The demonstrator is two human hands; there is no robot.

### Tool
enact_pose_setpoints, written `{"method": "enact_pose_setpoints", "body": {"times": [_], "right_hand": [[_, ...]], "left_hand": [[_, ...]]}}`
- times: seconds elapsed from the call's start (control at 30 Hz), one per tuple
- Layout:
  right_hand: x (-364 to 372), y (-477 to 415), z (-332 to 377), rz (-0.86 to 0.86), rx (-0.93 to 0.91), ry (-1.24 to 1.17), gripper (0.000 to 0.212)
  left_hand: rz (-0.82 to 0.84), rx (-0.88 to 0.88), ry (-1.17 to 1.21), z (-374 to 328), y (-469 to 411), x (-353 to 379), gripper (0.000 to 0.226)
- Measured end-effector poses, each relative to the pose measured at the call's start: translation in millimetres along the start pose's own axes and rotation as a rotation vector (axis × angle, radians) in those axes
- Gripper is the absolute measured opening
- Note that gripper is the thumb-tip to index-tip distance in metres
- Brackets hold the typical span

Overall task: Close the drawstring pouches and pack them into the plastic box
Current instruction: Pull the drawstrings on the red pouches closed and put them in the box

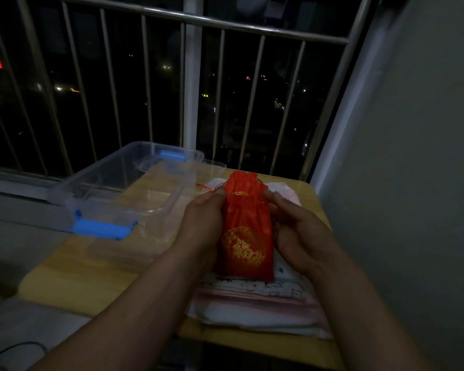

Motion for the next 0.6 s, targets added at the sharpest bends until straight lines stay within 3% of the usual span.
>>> {"method": "enact_pose_setpoints", "body": {"times": [0.2, 0.27, 0.33, 0.6], "right_hand": [[-3.8, 2.7, -1.0, -0.066, 0.024, 0.309, 0.027], [-5.1, 3.1, 4.8, -0.044, 0.044, 0.423, 0.037], [-6.1, 4.2, 8.6, 0.009, 0.033, 0.505, 0.03], [-22.5, 2.0, 17.6, -0.14, -0.029, 0.59, 0.039]], "left_hand": [[-0.002, 0.018, 0.001, 2.2, 2.0, -4.0, 0.03], [-0.003, 0.02, 0.03, 1.6, -0.1, -5.4, 0.032], [0.004, 0.024, 0.042, 1.6, -2.7, -6.8, 0.033], [0.005, 0.017, 0.012, 8.0, -8.0, -3.4, 0.032]]}}
Point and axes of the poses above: each hand's wrist, its own y-axis away from the middle knuckle, its own x-axis out of the palm, z = x × y, the point moved 3 cm from there along -y, towards the middle knuckle, and after that the axes turned 1 degree about x, right-handed, at the moved point
